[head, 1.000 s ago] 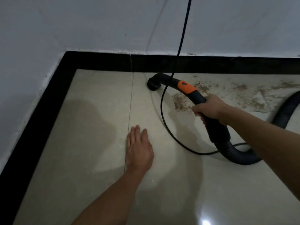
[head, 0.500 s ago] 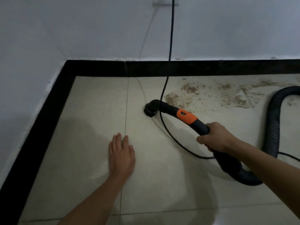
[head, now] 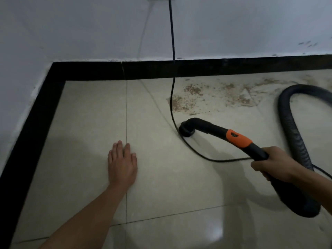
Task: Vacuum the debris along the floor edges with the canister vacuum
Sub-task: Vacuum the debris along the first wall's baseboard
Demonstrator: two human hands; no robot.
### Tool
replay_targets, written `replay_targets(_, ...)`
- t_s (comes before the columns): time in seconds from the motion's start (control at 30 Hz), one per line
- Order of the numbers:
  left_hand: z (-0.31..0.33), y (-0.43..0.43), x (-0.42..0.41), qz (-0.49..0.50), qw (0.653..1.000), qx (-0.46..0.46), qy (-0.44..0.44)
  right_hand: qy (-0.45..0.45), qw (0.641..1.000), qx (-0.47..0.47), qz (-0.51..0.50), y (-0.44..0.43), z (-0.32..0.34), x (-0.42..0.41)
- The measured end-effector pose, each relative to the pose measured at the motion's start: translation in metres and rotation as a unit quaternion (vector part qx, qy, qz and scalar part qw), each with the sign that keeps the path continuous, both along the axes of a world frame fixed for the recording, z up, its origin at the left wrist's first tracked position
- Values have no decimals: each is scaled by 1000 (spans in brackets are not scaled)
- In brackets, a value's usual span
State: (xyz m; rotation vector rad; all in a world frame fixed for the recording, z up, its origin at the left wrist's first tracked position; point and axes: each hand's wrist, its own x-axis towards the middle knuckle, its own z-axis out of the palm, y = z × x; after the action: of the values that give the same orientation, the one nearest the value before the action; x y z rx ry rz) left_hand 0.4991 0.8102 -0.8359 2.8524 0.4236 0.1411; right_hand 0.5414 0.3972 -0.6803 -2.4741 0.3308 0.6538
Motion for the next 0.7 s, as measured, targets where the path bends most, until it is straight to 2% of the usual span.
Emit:
replay_targets(0.13, 0, -3, -1, 7, 1000, 4, 0, 7, 999, 10, -41, -2, -12, -18)
replay_targets(0.37, 6, 3, -5, -16, 1000, -11, 5, 11, 995, 62, 73, 59, -15, -17)
replay_targets(0.53, 8, 26, -24, 65, 998, 4, -14, 74, 986, 77, 129, 57, -11, -20)
replay_targets(0.6, 9, 29, -29, 79, 997, 15, -11, 46, 991, 57, 109, 59, -14, -18)
replay_targets(0.7, 8, 27, -28, 76, 997, 22, 4, -44, 994, 7, 101, 81, -26, -14)
